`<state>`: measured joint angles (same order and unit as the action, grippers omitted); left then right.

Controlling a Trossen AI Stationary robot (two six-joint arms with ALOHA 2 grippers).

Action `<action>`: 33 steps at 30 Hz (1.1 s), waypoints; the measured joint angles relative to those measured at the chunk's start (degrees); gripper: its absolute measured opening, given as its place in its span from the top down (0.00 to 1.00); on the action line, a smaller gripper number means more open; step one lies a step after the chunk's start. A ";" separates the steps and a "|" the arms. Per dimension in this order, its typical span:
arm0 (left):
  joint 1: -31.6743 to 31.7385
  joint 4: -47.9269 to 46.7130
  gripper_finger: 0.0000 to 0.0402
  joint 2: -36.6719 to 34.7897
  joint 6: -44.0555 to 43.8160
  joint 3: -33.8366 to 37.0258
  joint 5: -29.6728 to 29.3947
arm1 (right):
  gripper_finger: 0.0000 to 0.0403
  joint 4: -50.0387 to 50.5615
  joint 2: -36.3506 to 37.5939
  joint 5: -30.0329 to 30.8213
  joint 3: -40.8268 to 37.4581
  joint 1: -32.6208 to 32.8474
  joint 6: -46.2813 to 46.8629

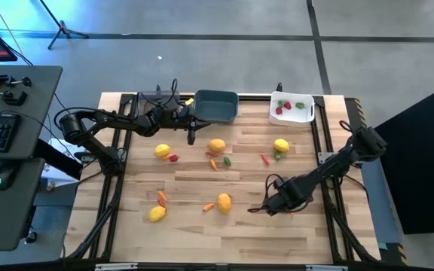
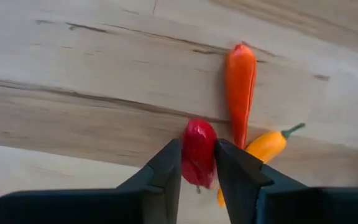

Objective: Sort produce into baskets
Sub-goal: Put the red chili pepper into the white bin

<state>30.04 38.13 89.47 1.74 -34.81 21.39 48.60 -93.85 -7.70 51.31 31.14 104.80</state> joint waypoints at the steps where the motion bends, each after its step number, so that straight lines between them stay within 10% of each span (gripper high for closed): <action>1: 0.00 0.00 1.00 0.00 0.02 0.00 0.00 | 0.76 -0.01 -0.43 0.02 0.00 0.00 -0.91; 19: 0.00 -0.98 1.00 -0.02 0.00 0.00 -0.07 | 0.96 0.29 5.84 9.22 2.74 -11.27 -22.30; 33: 0.00 -1.01 1.00 -0.02 0.02 0.00 -0.14 | 0.98 2.73 19.09 31.22 2.78 -57.03 -60.53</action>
<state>30.04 37.12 89.45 1.76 -34.81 21.24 51.33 -74.76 23.51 54.08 -25.89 44.27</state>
